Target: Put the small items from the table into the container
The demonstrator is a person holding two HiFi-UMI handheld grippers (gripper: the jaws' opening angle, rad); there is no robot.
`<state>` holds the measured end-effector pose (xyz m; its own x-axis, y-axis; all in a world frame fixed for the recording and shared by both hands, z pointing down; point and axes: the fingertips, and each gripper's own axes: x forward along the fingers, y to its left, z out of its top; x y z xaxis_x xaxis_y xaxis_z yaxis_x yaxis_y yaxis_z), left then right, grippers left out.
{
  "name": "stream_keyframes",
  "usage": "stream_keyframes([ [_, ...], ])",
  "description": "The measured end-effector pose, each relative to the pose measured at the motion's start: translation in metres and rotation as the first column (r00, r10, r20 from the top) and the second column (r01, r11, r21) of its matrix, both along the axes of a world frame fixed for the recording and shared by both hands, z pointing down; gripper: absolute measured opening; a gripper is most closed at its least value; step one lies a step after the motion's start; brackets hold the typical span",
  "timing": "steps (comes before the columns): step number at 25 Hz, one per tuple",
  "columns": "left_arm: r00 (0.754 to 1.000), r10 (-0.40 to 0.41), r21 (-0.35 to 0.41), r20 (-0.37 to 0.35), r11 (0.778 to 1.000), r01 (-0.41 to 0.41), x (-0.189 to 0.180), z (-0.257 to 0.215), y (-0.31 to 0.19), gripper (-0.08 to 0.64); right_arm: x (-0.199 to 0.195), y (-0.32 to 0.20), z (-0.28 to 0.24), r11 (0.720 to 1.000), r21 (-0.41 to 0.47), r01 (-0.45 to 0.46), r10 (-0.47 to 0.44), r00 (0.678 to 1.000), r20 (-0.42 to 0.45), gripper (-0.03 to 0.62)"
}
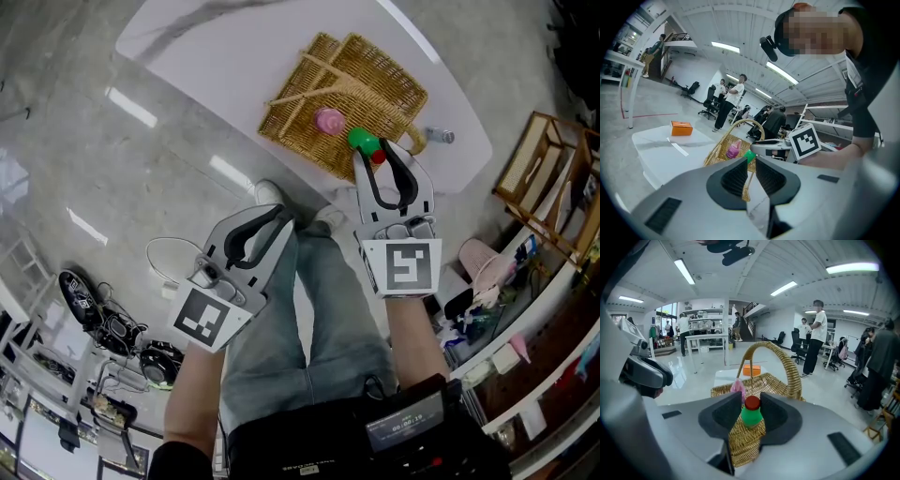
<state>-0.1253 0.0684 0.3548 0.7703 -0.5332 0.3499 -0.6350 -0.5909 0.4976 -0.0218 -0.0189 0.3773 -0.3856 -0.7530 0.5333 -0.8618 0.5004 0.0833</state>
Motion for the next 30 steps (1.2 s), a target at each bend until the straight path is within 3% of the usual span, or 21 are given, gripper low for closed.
stream_keyframes([
  [17, 1.0, 0.006, 0.034, 0.008, 0.999, -0.007, 0.022, -0.015, 0.01, 0.04, -0.002, 0.007, -0.052, 0.997, 0.079, 0.012, -0.021, 0.993, 0.117, 0.109],
  [24, 1.0, 0.022, 0.048, 0.009, 0.999, -0.023, 0.055, -0.022, 0.017, 0.04, 0.028, 0.022, -0.078, 0.993, 0.116, 0.007, -0.027, 0.985, 0.17, 0.109],
  [30, 0.995, 0.099, 0.08, 0.002, 0.992, -0.098, 0.108, -0.045, 0.026, 0.04, 0.077, 0.046, -0.106, 0.99, 0.14, -0.018, -0.013, 0.976, 0.219, 0.109],
])
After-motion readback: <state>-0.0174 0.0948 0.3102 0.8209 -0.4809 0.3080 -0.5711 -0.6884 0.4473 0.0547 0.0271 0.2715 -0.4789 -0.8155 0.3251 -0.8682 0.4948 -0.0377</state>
